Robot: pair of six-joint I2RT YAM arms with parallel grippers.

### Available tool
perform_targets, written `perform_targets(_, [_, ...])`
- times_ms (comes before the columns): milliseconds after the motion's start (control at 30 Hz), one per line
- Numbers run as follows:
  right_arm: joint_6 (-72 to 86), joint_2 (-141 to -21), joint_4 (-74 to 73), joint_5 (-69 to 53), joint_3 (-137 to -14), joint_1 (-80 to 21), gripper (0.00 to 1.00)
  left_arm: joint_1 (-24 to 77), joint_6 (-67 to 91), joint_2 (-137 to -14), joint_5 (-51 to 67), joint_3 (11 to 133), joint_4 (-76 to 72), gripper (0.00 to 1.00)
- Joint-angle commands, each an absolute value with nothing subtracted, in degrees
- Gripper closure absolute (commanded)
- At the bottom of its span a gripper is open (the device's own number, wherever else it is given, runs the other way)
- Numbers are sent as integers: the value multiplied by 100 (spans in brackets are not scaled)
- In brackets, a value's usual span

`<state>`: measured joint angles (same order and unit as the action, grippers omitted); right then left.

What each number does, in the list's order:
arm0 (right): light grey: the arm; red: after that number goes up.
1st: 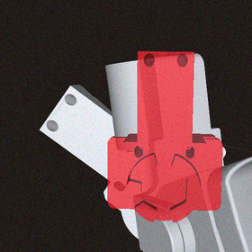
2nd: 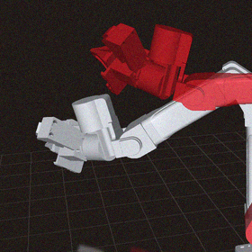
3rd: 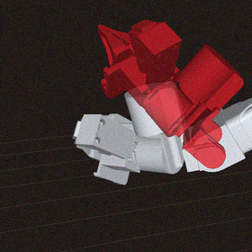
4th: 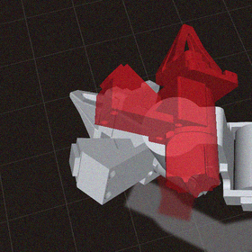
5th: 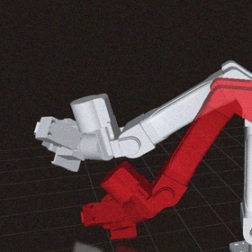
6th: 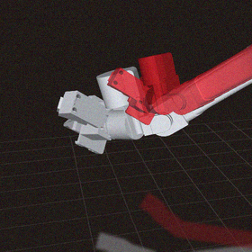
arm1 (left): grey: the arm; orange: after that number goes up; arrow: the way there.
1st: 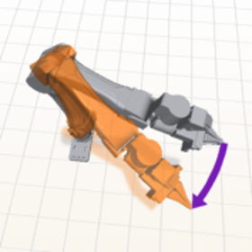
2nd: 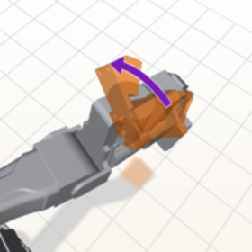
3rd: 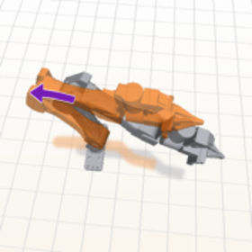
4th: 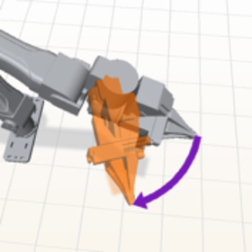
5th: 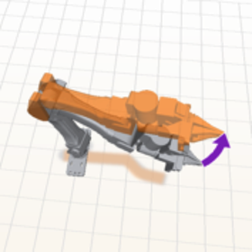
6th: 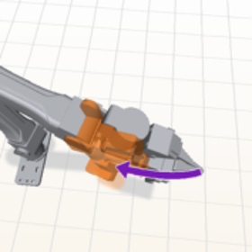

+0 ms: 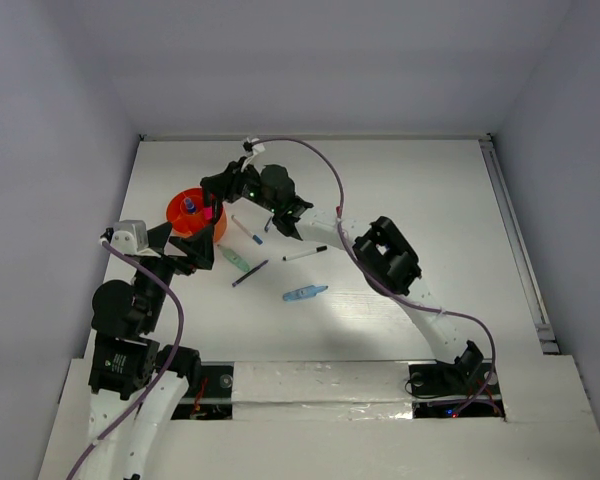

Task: Sort the stationery into containers
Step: Place the pen in the storage box.

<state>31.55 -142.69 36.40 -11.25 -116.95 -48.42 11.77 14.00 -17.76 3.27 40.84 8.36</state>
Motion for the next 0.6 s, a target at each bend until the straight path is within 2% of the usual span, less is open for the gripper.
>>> perform_targets(0, [3146,-14151,4192,-1108,-11470,-4878,84,1143,1415,-1723,378,4078,510,1])
perform_targets(167, [3094,-14071,4175,-1142,-11312,-4878,78,1090,1415,-1714,395,4078,492,1])
perform_targets(267, [3085,-14019,4184,-1195,-11277,-4878,66,1090,1415,-1723,396,4078,501,1])
perform_targets(300, [3068,-14001,4175,-1213,-11276,-4878,58,1090,1415,-1731,396,4078,501,1])
perform_targets(367, [3041,-13914,4052,-1283,-11320,-4878,53,1038,1415,-1740,387,4078,501,1])
perform_targets(400, [2980,-13870,4008,-1301,-11312,-4878,46,1037,1415,-1749,387,4078,501,1])
perform_targets(467, [2918,-13764,3772,-1362,-11338,-4878,44,1037,1415,-1758,378,4069,501,1])
perform_targets(500, [2840,-13659,3675,-1371,-11364,-4878,38,1037,1415,-1758,369,4069,501,1])
perform_targets(567, [2734,-13562,3316,-1467,-11391,-4878,37,984,1424,-1767,343,4078,518,1])
